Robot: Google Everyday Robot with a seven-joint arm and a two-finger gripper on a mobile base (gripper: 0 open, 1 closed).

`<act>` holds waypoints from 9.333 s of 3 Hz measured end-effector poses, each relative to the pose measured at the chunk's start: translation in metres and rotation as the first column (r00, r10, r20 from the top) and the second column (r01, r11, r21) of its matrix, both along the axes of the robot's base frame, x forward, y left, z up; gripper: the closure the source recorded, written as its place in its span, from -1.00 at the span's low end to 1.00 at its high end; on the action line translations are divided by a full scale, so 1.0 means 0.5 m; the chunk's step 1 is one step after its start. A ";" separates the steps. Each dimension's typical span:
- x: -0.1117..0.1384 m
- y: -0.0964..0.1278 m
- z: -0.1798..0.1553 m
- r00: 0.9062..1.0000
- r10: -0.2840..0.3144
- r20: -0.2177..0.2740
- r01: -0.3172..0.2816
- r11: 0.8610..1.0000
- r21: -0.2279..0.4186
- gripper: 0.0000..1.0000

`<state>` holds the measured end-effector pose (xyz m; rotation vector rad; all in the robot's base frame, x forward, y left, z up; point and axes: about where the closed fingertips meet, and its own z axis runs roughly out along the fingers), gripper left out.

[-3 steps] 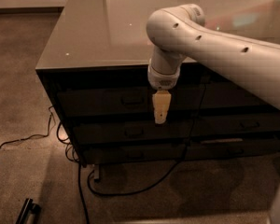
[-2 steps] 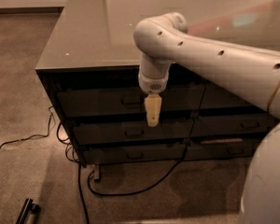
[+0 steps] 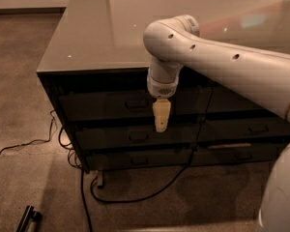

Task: Open top drawer

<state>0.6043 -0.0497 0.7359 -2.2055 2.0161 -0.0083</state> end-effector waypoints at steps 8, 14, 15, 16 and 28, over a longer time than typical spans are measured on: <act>0.100 0.001 -0.110 0.999 -0.020 -0.044 0.025 0.993 0.117 -0.16; 0.136 -0.032 -0.117 0.997 -0.079 -0.016 0.080 0.993 0.086 -1.00; 0.165 -0.034 -0.128 0.996 -0.082 -0.022 0.083 0.994 0.070 -1.00; 0.179 -0.038 -0.146 0.995 -0.089 -0.033 0.090 0.995 0.045 -1.00; 0.053 -0.120 -0.182 0.991 -0.121 -0.059 0.123 0.992 0.035 -1.00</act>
Offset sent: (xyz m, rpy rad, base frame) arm 0.0542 -0.0222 -0.0278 0.0995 0.0222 -0.1012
